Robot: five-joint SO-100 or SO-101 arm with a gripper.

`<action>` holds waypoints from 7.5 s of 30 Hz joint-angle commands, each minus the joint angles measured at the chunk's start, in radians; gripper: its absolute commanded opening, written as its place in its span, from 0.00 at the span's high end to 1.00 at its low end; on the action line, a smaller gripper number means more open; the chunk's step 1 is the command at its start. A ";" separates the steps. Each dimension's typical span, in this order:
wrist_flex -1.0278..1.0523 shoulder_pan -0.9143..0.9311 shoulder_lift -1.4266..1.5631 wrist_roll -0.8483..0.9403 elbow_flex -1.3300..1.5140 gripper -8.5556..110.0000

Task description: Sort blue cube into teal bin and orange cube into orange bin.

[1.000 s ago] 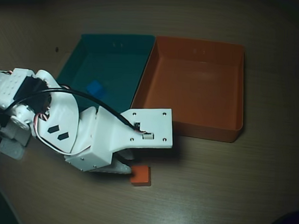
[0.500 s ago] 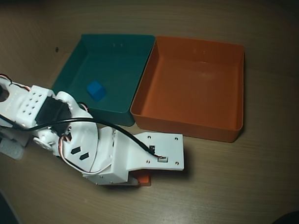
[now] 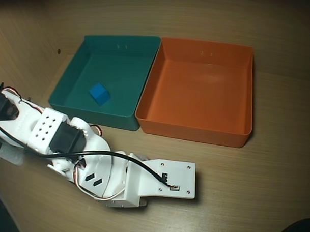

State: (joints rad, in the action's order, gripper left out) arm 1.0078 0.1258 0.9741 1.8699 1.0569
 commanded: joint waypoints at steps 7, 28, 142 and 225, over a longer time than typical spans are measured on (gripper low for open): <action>-0.011 -0.005 -0.005 0.000 -0.063 0.61; -0.011 0.000 0.028 -0.012 -0.074 0.97; -0.005 -0.571 -0.258 -0.161 -0.713 0.97; 0.175 -0.026 2.375 -0.147 2.117 0.97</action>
State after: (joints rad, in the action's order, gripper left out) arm 1.1198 0.0905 3.3349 1.7242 3.1109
